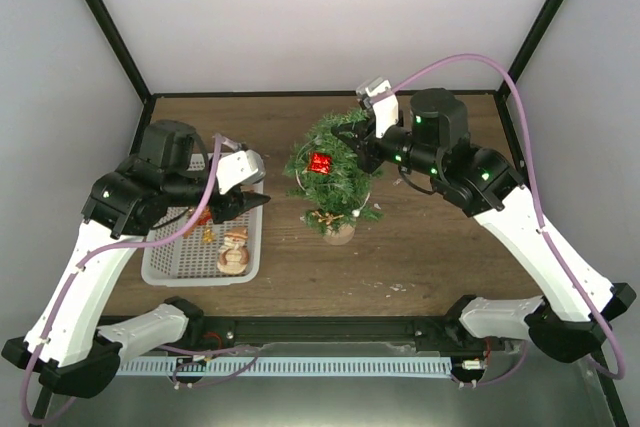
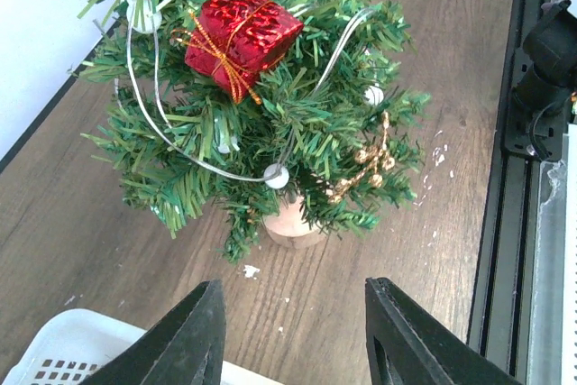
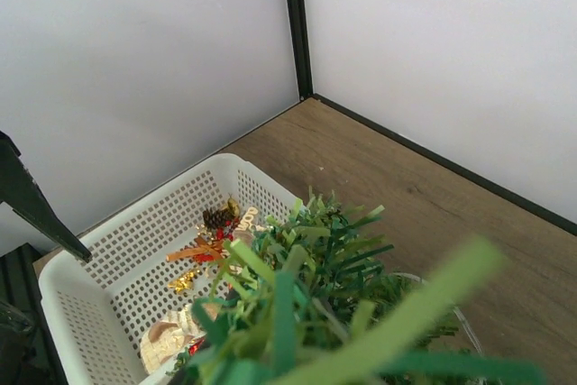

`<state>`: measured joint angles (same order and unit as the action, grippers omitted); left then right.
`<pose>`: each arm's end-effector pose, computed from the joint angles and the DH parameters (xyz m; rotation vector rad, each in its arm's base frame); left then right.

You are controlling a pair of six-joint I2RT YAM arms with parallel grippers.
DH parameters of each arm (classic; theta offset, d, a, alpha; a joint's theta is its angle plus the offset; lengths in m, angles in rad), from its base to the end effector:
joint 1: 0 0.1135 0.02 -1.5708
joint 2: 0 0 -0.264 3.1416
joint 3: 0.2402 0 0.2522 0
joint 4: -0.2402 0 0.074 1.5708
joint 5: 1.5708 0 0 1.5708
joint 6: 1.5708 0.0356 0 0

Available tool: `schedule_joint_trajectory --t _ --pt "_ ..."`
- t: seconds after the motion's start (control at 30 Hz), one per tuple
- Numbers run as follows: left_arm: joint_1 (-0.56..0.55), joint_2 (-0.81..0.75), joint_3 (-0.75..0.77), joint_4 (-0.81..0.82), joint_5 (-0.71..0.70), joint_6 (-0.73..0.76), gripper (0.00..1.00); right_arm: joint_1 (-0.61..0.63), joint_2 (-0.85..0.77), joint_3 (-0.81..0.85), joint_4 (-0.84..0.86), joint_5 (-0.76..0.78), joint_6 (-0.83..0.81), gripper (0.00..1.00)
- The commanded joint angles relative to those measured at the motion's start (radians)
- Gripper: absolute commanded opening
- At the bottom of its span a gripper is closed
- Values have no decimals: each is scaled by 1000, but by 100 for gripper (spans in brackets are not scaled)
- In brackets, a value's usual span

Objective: Decorate the small christmas tree

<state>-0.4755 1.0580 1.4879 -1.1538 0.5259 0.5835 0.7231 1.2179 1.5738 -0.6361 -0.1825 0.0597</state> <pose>0.1400 -0.0922 0.4308 1.3524 1.7782 -0.5422 0.1773 0.1651 0.4727 -0.7435 1.7563 0.7073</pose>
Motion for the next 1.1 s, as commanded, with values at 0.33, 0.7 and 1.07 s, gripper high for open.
schedule_joint_trajectory --t 0.33,0.7,1.07 --pt "52 -8 -69 166 -206 -118 40 -4 84 251 -145 170 130 1" --pt "292 110 53 215 -304 -260 40 40 202 406 -264 483 295 1" --pt "368 95 22 281 -289 -288 39 161 382 626 -401 857 542 1"
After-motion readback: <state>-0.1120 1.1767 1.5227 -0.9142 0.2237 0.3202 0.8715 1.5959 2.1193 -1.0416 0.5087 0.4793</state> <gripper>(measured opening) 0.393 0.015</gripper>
